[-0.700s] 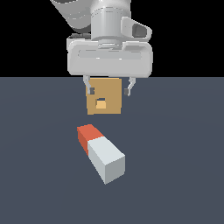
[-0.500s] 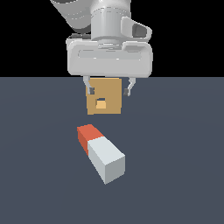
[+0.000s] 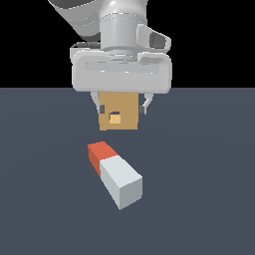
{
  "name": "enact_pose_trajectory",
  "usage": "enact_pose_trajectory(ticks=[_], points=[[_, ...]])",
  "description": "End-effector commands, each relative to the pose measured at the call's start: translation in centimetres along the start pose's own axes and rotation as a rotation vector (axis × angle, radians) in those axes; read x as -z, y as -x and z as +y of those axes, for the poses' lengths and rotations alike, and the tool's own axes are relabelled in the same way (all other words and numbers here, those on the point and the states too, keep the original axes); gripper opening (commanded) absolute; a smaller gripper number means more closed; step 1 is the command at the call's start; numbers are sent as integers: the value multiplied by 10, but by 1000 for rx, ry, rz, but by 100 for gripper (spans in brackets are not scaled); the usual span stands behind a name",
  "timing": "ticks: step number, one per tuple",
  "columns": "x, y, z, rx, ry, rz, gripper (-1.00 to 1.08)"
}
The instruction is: Insert the peg into the horizontal hole in a box.
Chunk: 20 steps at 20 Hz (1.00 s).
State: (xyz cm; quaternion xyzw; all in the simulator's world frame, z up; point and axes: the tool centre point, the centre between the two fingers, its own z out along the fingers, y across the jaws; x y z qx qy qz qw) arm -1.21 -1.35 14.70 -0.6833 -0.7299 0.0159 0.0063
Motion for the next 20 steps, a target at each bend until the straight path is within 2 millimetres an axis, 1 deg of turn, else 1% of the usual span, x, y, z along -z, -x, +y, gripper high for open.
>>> enact_pose_trajectory(ticks=[1,11,20], points=[[-5,5,-2,33,2,0,100],[-35,36,-9,228,16,2,100],[-60,64,-9,395,28,3,100]])
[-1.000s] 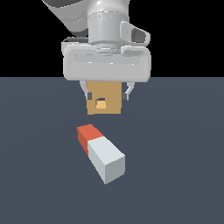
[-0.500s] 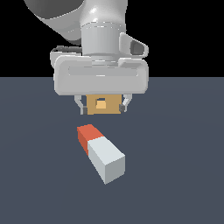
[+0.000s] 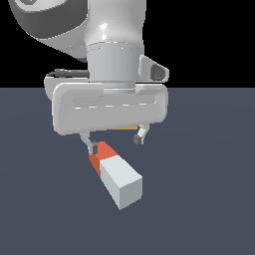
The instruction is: Insert the peg into the horizontal hole in a box.
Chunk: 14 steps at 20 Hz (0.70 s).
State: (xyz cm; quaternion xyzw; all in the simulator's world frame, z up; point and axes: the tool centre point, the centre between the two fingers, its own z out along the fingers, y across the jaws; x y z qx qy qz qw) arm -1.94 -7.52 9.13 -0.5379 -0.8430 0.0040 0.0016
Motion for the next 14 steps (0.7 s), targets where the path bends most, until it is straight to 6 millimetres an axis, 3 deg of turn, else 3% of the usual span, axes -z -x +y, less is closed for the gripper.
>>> enact_pose_trajectory(ticks=[1,14], points=[[-6,6,-2,40,3,0,100],[-18,19,-4,116,8,1,100]])
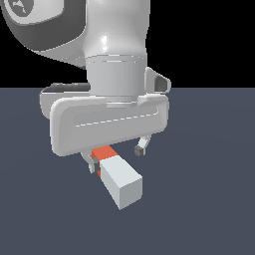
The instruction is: Insert the peg into the horizontal hole in a box.
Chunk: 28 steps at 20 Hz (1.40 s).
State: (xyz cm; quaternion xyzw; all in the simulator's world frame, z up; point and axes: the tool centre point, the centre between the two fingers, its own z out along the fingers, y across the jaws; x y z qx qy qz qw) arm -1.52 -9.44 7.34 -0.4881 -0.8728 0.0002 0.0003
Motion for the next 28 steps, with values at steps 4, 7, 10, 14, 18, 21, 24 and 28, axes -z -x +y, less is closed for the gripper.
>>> enact_pose_trajectory(ticks=[4,7,10,14,18,21,24,28], points=[[-5,0,0,1,0,0,100],[-16,0,0,2,0,0,100],[-32,0,0,3,0,0,100],[-46,0,0,5,1,0,100],[-50,0,1,5,1,0,100],[-50,0,1,5,1,0,-100],[-50,0,1,5,1,0,-100],[-50,0,1,5,1,0,-100]])
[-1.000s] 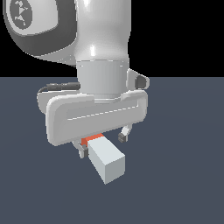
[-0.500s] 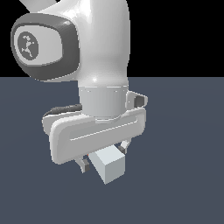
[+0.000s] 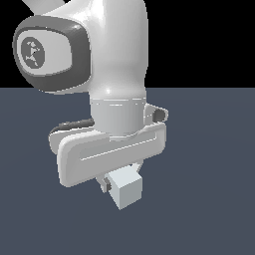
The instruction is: Insert the peg into the horizontal hole in a box.
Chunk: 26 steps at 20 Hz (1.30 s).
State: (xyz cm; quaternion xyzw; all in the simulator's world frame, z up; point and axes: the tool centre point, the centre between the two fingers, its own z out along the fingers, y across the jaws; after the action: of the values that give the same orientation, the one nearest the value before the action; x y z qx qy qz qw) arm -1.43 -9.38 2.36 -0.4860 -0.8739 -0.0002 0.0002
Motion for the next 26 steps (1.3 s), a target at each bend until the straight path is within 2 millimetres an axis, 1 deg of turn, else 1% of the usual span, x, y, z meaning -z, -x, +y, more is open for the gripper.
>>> enact_pose_trajectory(ticks=[1,6,12,17,26], points=[[0,0,0,0,0,0,-100],[1,-5,1,-11,0,0,-100],[4,-24,3,-54,0,0,-100],[8,-49,9,-112,0,0,-100],[18,-108,28,-251,0,0,-100]])
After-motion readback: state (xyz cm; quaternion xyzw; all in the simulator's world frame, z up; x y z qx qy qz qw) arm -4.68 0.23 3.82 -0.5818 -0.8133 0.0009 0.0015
